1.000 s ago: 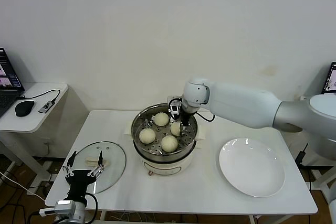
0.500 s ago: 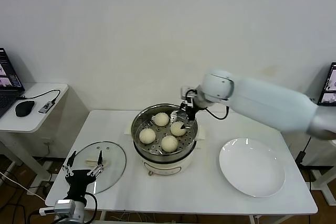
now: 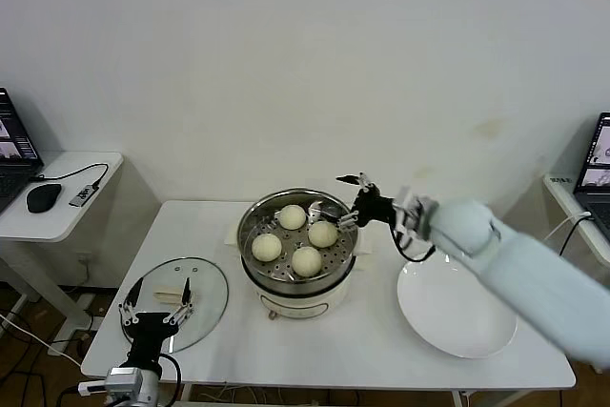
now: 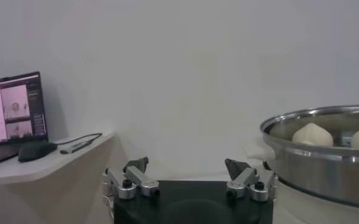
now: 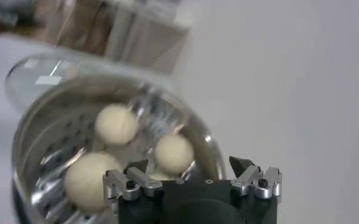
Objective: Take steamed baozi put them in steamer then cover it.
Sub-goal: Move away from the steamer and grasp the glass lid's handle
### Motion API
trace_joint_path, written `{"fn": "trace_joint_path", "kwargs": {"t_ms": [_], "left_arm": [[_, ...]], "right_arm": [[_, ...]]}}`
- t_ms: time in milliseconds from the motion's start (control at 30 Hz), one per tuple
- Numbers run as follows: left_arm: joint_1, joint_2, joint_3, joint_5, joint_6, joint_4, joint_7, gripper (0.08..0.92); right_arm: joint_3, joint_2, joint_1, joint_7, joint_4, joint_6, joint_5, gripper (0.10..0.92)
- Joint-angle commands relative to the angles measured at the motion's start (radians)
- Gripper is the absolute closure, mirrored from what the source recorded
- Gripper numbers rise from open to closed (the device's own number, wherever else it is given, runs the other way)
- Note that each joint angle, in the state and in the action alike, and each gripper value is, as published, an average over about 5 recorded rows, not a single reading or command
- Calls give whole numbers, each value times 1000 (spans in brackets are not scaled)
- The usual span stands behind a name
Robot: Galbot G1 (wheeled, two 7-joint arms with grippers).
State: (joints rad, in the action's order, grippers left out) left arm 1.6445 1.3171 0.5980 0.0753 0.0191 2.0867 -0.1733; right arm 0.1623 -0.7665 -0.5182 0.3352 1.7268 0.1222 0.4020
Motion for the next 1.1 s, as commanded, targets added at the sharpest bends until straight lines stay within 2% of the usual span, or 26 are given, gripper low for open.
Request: {"fn": "trace_joint_path", "kwargs": {"t_ms": [33,133,267,433,567,767,1100], "left_arm": [[2,6,-6,-179,-24,-27,-36,177],[5,8,8,-379,-33,-60,-53,177],[34,-37,67,-728,-78,-112,-16,177],[85,-115,143,-1085,-132,-183,-36,177],[61,-149,165,-1284,-166,-269,-70,177],[-51,-196,116,-1389,-182,-407,-72,177],[-200,-247,22,-1406,-177,-573,-42,177]], "right_arm": [[-820,-284,-824,-86,85,-371,-241,203],[-926,-403,-887,-85,105,-366,-256,203],[-1026,-529,-928,-97,132,-331,-308,203],[-1100,-593,-972,-136,136,-317,-316,203],[-1157,-602,-992,-202,113,-303,-309,203],[-1213,-619,-1021,-264,94,-290,-306,203],[-1246,-656,-1060,-271,90,-308,-319,203]]}}
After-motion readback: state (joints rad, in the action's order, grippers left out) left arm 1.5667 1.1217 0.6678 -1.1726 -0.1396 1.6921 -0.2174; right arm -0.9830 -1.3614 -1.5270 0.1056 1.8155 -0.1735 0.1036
